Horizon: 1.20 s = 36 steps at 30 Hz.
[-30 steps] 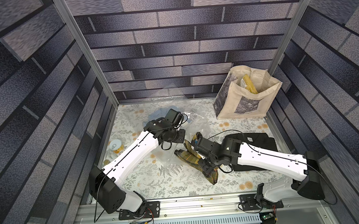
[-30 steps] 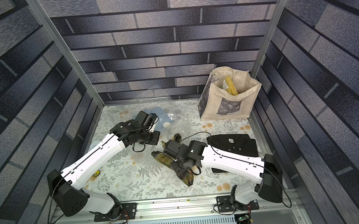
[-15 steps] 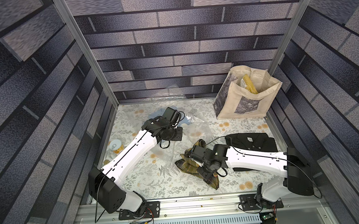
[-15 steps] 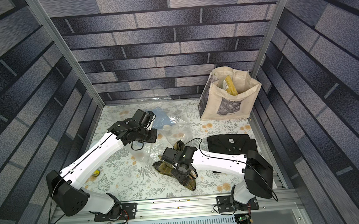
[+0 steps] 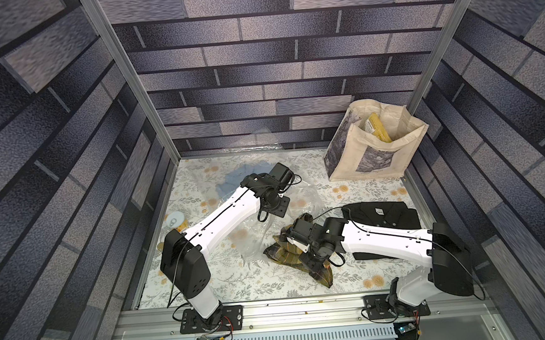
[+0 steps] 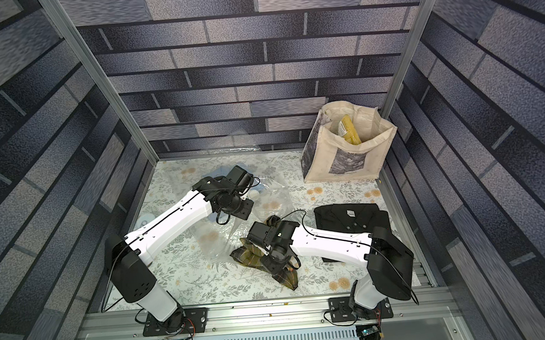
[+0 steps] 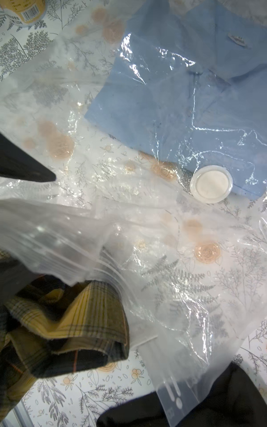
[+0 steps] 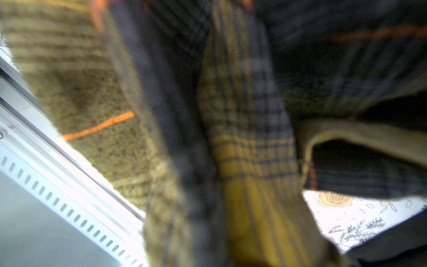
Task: Place the folded shirt into the vacuum bag
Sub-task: Place the shirt in the vacuum bag.
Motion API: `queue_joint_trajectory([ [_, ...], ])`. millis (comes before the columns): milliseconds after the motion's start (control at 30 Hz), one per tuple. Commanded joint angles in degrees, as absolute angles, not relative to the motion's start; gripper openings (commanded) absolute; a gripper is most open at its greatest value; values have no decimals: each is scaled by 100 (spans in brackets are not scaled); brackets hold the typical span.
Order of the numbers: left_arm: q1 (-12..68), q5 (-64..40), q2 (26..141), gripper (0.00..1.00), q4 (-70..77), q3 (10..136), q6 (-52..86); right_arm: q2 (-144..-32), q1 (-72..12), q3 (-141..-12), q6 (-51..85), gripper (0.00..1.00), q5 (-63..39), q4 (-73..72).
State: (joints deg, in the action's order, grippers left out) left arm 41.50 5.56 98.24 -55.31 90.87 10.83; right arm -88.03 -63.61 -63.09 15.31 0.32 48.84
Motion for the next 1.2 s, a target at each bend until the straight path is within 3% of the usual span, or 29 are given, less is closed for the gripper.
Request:
queue_joint_trajectory([
  [0,4227,485,10304,48,-5595,9600,722,-8716,-6273,-6188,1427,0,-36,4862],
  [67,4270,441,10522,42,-5666,10005,686,-8711,-6255,-6183,1413,0,-42,4879],
  [233,4253,123,10512,9,-5893,10896,899,-8662,-6189,-6161,1389,0,-72,4878],
  [300,4262,162,10335,3,-5993,10991,979,-8640,-6162,-6160,1388,0,-70,4874],
  [567,4249,117,9242,3,-5900,10256,1350,-8163,-5972,-6049,1441,0,-152,4923],
  [900,4489,-40,8952,5,-5476,9690,1748,-8318,-5795,-7853,1371,0,-537,5214],
  [1167,4377,-237,8938,5,-5247,9785,1920,-9187,-5751,-7089,1354,0,812,3723],
])
